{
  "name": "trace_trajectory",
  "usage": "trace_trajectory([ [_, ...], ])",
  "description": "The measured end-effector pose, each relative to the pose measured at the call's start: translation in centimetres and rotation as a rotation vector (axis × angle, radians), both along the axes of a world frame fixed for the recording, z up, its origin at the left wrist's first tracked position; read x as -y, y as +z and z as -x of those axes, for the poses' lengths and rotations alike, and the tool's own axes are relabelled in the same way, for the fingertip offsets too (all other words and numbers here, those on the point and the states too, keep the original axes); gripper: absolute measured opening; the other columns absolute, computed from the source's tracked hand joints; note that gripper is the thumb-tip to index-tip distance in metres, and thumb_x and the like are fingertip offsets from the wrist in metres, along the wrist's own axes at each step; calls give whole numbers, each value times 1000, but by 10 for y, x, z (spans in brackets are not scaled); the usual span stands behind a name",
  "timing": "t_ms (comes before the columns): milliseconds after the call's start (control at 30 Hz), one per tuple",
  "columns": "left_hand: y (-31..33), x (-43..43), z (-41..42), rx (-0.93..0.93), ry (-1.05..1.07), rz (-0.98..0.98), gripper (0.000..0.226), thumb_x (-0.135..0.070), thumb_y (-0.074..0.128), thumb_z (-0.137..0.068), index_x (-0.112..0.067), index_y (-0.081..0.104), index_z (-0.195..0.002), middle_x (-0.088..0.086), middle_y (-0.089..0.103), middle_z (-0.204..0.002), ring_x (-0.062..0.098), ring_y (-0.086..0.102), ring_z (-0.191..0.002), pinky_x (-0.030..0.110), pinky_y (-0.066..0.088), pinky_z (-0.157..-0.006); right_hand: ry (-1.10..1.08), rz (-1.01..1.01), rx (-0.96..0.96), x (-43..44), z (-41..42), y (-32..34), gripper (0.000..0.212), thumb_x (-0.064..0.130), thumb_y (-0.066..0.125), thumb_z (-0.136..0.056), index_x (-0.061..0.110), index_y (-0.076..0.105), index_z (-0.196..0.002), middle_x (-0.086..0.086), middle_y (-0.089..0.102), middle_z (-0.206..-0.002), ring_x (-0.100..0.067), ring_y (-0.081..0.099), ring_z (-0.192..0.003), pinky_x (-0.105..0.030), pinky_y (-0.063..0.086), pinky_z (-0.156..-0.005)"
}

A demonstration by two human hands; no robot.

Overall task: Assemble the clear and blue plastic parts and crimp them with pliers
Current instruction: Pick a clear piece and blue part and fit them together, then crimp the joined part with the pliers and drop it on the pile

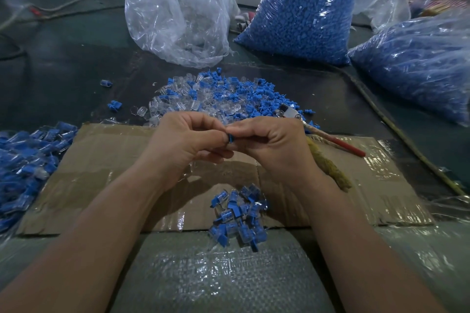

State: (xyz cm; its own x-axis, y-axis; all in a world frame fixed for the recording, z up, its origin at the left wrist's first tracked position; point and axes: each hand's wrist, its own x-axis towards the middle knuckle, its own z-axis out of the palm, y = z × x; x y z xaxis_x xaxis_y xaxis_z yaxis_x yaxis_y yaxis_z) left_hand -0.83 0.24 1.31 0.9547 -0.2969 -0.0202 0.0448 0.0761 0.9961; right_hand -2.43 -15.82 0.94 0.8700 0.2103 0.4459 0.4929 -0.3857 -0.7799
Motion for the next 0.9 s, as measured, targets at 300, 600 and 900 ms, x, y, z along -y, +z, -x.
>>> trace_trajectory([
  [300,0,-1,0,-3,49,44,13,-8,68,-58,-2,63,-69,11,68,-60,18,66,-53,20,53,-50,-68,138,-24,0,0,5,38,13,74,-72,14,65,-109,15,62,-88,-4,64,-84,-15,51,-80],
  [600,1,-2,0,-26,89,112,16,-9,67,-58,-1,61,-71,12,67,-60,21,68,-56,22,56,-52,-649,465,-305,65,-17,11,64,41,73,-72,16,53,-128,-2,56,-125,-17,51,-112,-25,37,-94],
  [900,-1,-3,-3,-36,94,124,22,-10,67,-57,1,61,-76,13,67,-62,22,68,-59,21,55,-52,-666,708,-679,88,-17,8,77,53,78,-61,13,54,-122,-10,53,-124,-25,48,-105,-29,35,-77],
])
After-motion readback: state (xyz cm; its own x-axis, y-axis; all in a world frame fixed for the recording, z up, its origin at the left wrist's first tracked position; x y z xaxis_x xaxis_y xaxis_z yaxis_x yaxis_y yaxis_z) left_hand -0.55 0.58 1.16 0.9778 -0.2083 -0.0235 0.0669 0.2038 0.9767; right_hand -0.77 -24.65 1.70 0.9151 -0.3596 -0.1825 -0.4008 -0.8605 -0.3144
